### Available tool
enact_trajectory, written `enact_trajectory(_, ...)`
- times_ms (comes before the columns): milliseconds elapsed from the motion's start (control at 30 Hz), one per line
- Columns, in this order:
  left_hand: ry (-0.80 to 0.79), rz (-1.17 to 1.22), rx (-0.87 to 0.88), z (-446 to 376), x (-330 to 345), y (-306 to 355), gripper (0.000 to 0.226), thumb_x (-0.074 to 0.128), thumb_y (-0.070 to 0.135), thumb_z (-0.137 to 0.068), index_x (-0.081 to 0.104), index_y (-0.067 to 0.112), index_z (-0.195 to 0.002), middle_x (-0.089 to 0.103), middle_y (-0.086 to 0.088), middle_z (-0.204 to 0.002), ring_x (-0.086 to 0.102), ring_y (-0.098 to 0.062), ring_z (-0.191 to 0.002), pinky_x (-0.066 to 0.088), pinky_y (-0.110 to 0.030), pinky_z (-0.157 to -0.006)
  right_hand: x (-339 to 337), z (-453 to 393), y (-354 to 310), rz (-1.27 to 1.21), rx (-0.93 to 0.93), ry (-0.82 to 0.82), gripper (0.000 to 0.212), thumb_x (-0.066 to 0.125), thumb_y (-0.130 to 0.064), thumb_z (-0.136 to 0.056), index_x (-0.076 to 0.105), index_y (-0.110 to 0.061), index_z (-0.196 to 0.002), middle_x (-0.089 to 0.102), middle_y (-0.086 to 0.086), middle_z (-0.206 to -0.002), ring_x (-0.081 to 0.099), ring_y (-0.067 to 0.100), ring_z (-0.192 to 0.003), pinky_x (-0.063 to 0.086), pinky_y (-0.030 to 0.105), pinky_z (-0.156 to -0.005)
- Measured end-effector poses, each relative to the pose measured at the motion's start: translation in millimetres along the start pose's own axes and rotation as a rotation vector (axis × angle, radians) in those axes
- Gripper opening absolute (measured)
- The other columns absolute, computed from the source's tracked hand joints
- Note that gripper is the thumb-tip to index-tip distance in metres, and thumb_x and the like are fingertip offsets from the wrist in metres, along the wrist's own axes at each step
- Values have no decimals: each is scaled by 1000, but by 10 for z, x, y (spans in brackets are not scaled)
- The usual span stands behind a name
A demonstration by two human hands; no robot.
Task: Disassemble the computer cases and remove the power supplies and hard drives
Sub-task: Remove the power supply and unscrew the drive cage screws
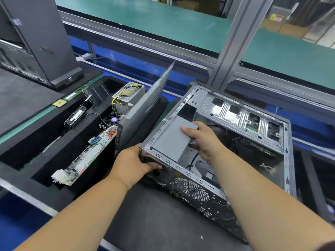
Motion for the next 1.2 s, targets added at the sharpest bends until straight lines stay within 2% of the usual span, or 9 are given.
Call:
enact_trajectory(100, -22, 7, -9, -11, -14, 16, 58, 97, 24, -53, 60, 65, -73, 61, 38, -63, 55, 24, -65, 35, 4, -54, 14, 15, 32, -2, -18, 26, 32, 75, -22, -87, 59, -13, -113, 68, 5, -106, 65, 19, -90, 54, 45, -92)
enact_trajectory(200, -33, 5, -48, -9, -18, 13, 38, 97, 28, -52, 62, 43, -60, 59, 39, -60, 54, 25, -63, 34, 4, -53, 24, 10, 7, -2, 4, 36, 30, 75, -23, -86, 59, -16, -111, 68, 4, -105, 65, 17, -89, 55, 38, -86)
enact_trajectory(300, -29, -8, -59, -5, -13, 28, 45, 97, 29, -52, 53, 36, -57, 57, 41, -58, 53, 26, -62, 34, 3, -52, 5, -1, -63, 63, 29, 33, 33, 75, -26, -85, 59, -15, -111, 67, 5, -107, 66, 21, -93, 56, 35, -81)
enact_trajectory(533, -1, -29, -53, -1, -14, 20, 49, 97, 35, -52, 48, 35, -58, 54, 44, -59, 51, 25, -59, 34, 2, -51, 41, 40, -22, 45, -62, 96, 29, 75, -22, -86, 58, -17, -109, 64, 8, -113, 65, 28, -102, 55, 52, -93)
enact_trajectory(700, 34, -64, -1, 51, -13, 43, 51, 95, 42, -52, 44, 37, -59, 52, 47, -63, 50, 26, -64, 34, 2, -53, 88, 27, -24, 87, -81, 90, 21, 70, -22, -90, 58, -24, -107, 63, 6, -114, 64, 22, -97, 57, 45, -89)
enact_trajectory(767, 31, -53, -22, 88, -13, 30, 45, 92, 49, -52, 49, 39, -64, 59, 34, -64, 53, 24, -70, 36, 2, -57, 81, 38, -5, 110, -66, 62, 22, 68, -27, -92, 57, -25, -110, 62, 6, -117, 64, 22, -101, 57, 43, -90)
enact_trajectory(867, -11, 28, -13, 164, -17, 6, 38, 82, 58, -53, 59, 50, -82, 65, 35, -84, 57, 21, -87, 38, 4, -70, 34, 107, 42, 83, -83, 8, 24, 70, -27, -92, 58, -23, -112, 65, 3, -114, 66, 21, -104, 57, 37, -88)
enact_trajectory(967, -125, 127, -4, 311, 33, -124, 58, 85, 45, -58, 55, 65, -103, 60, 42, -105, 55, 20, -102, 36, 4, -81, 8, 156, 74, 83, -98, -16, 29, 72, -27, -90, 59, -21, -116, 66, 4, -115, 67, 21, -106, 57, 37, -90)
enact_trajectory(1200, -79, 85, -56, 332, 189, -247, 65, 90, 32, -63, 50, 68, -100, 56, 45, -103, 51, 23, -99, 35, 7, -75, 5, 130, 57, 95, -85, 7, 32, 70, -29, -92, 59, -18, -119, 65, 7, -120, 65, 25, -111, 54, 46, -98)
Point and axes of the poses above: each hand's wrist, its own z-axis away from the middle knuckle, its own x-axis out of the palm, y = z × x, the point moved 1 cm from there along -z, towards the middle knuckle
